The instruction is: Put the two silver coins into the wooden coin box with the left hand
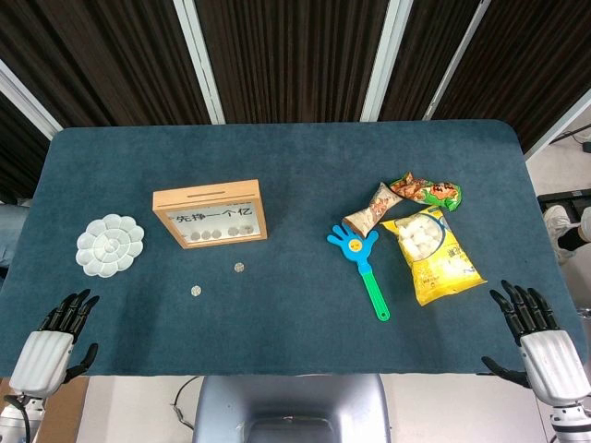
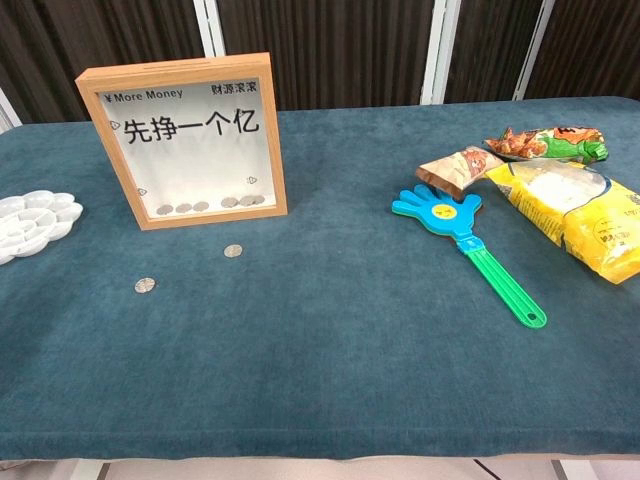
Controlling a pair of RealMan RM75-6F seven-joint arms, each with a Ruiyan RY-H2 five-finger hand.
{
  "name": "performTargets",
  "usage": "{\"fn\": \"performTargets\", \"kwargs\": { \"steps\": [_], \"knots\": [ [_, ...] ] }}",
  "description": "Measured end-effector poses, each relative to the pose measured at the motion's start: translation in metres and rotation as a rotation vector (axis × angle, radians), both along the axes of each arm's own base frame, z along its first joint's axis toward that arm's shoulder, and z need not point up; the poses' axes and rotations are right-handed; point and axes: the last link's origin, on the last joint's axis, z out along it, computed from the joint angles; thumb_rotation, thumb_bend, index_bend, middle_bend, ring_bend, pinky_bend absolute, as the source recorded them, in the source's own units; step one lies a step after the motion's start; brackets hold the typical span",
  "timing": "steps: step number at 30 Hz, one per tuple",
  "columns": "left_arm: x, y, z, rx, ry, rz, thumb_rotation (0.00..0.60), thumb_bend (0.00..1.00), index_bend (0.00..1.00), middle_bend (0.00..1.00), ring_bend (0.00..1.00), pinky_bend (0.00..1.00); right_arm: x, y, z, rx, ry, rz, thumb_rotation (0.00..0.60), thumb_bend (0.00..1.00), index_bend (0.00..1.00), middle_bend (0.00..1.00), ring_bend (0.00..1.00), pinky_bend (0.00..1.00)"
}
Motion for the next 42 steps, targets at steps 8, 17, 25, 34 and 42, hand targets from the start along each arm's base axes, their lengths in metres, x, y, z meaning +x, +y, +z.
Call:
{"fn": "performTargets", "kwargs": {
  "steps": [8, 17, 25, 34, 42],
  "knots": [
    [0.005, 0.003, -0.013, -0.019, -0.037, -0.047, 0.6, 0.42, 0.05, 0.26, 0.28, 0.46, 0.002, -0.001, -0.004, 0.011, 0.008, 0.007, 0.6, 0.09, 0.0, 0.0, 0.0, 0.0],
    [0.029, 0.029, -0.075, -0.028, -0.217, -0.123, 0.6, 0.42, 0.41, 1.0, 1.0, 1.0, 0.003, -0.004, -0.005, 0.019, 0.005, 0.005, 0.6, 0.09, 0.0, 0.0, 0.0, 0.0],
    [0.044, 0.074, -0.129, -0.068, -0.209, -0.03, 0.6, 0.42, 0.44, 1.0, 1.0, 1.0, 0.002, -0.003, -0.002, 0.019, -0.013, 0.004, 0.6, 0.09, 0.0, 0.0, 0.0, 0.0],
    [0.052, 0.107, -0.161, 0.024, -0.065, -0.021, 0.6, 0.42, 0.45, 1.0, 1.0, 1.0, 0.001, -0.004, 0.0, 0.024, -0.023, 0.003, 0.6, 0.09, 0.0, 0.0, 0.0, 0.0],
    [0.053, 0.119, -0.176, 0.076, 0.024, -0.019, 0.6, 0.41, 0.44, 1.0, 1.0, 1.0, 0.001, -0.005, -0.001, 0.029, -0.02, 0.003, 0.6, 0.09, 0.0, 0.0, 0.0, 0.0]
  ]
}}
